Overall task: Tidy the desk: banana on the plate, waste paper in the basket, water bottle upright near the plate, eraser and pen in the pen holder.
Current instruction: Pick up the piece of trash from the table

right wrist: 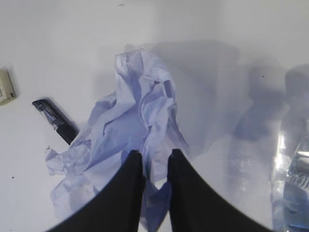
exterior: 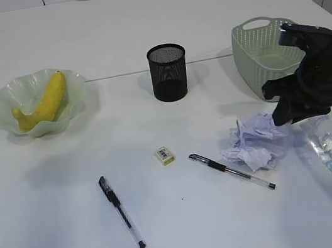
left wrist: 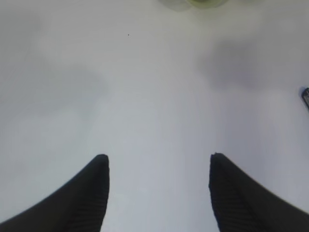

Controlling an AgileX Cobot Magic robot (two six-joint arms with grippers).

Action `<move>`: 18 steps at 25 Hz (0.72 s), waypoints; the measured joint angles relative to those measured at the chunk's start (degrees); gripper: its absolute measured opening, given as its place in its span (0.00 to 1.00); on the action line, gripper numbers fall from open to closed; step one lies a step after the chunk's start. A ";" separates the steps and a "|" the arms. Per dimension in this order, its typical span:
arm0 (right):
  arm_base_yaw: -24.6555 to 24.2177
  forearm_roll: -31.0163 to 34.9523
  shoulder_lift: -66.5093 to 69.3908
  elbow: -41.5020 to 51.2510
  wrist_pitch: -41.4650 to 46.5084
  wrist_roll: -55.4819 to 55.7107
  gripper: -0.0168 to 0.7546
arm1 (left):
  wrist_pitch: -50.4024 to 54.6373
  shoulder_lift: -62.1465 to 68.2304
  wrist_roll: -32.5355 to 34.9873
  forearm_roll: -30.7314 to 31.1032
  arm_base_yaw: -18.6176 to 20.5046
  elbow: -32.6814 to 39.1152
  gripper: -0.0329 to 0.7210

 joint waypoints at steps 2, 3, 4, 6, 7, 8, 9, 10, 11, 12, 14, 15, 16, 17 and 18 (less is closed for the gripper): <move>0.00 0.37 0.00 0.00 0.00 0.00 0.15 | 0.00 0.00 0.00 0.00 0.00 0.00 0.66; 0.00 0.48 0.00 0.00 0.00 0.00 0.13 | 0.00 0.00 0.00 0.00 0.00 0.00 0.66; 0.00 0.48 0.00 0.00 0.00 0.00 0.11 | 0.00 0.00 0.00 0.00 0.00 0.00 0.66; 0.00 0.48 0.00 0.00 0.00 -0.14 0.06 | 0.00 0.00 0.00 0.00 0.00 0.00 0.66; 0.00 0.48 0.00 0.00 0.00 -0.24 0.03 | 0.00 0.00 0.00 0.00 0.00 0.00 0.66; 0.00 0.56 0.00 0.00 0.00 -0.30 0.02 | 0.00 0.00 0.00 0.00 0.00 0.00 0.66; 0.00 0.61 0.00 0.00 0.00 -0.38 0.01 | 0.00 0.00 0.00 0.00 0.00 0.00 0.66; 0.00 0.61 0.00 0.00 0.10 -0.44 0.01 | 0.00 0.00 0.00 0.00 0.00 0.00 0.66; 0.00 0.70 0.00 0.00 0.35 -0.52 0.00 | 0.00 0.00 0.00 0.00 0.00 0.00 0.66; 0.00 0.70 0.00 -0.12 0.77 -0.66 0.00 | 0.00 0.00 0.00 0.00 0.00 0.00 0.66; 0.00 0.87 0.00 -0.52 1.48 -1.50 0.00 | 0.00 0.00 0.00 0.00 0.00 0.00 0.66; 0.00 0.98 0.00 -0.66 1.60 -1.92 0.00 | 0.00 0.00 0.00 0.00 0.00 0.00 0.66; 0.00 1.20 -0.28 -0.75 1.73 -2.37 0.00 | 0.00 0.00 0.00 0.00 0.00 0.00 0.66; 0.00 1.76 -0.69 -0.75 1.82 -2.81 0.00 | 0.00 0.00 0.00 0.00 0.00 0.00 0.66; 0.00 2.40 -1.37 -0.75 1.96 -3.15 0.00 | 0.00 0.00 0.00 0.00 0.00 0.00 0.66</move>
